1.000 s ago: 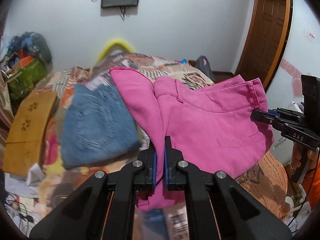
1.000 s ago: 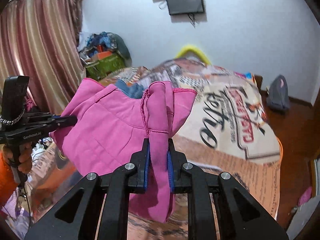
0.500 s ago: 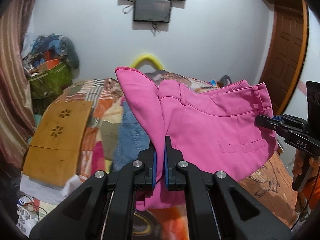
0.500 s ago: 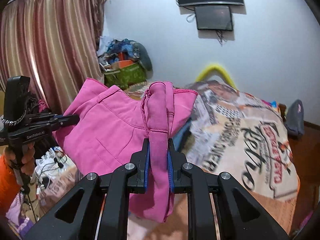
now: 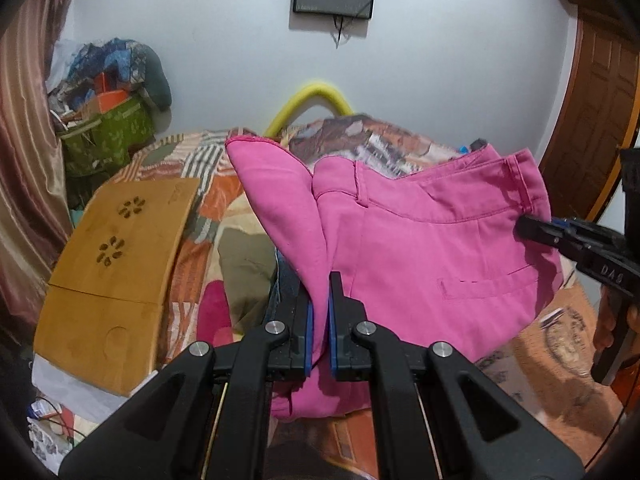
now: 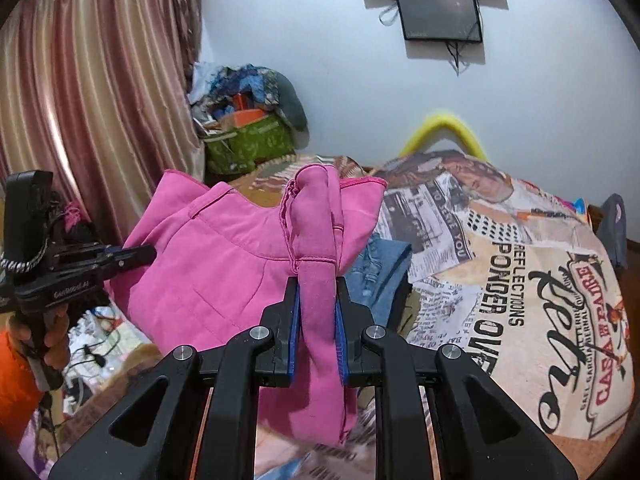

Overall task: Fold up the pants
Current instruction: 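Carry the pink pants with the left gripper onto the folded blue jeans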

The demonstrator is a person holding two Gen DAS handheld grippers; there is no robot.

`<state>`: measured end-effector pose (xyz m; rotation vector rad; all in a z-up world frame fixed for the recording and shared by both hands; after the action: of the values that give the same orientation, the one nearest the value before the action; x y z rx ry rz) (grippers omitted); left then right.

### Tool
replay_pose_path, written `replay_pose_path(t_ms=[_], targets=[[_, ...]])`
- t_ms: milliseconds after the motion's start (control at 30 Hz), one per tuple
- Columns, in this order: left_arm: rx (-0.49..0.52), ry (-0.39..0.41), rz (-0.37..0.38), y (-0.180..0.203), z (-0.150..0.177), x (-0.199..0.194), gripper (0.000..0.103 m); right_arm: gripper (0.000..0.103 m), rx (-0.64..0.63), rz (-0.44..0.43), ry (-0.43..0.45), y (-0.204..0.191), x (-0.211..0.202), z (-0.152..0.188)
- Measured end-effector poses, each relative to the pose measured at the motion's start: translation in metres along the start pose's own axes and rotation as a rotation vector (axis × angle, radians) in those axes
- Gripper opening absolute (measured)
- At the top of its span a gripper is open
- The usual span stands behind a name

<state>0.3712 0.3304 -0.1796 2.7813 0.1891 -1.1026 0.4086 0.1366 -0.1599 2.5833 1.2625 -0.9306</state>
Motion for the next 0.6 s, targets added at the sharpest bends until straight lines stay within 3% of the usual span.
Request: replay_pose_path(t_ms=[233,467,600], targets=[[0.009,-0.074,-0.006,-0.008,0.026,0.076,0.005,0.014,0.038,0.028,-0.070,0.025,0.047,0.019],[0.000,-0.075,-0.039,-0.012,0.037,0.098,0.007,0.014,0.032,0.065,-0.099,0.033,0.073,0.034],[-0.004,-0.082,-0.096,-0.015,0.042,0.093,0.027,0.021,0.050,0.081,-0.113,0.038,0.077,0.035]])
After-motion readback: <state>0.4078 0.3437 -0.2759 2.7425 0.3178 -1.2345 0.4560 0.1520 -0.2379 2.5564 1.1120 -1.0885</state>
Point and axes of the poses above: each gripper's, at about its wrist camera, not at the fingertips, and x roughly the way its jaws point, y to its right, z to its underside, the point moved 5 cm from there along x, roughly the way its jaws point, and after that the axes turned 1 degree about -y, right-handed, at the moved point
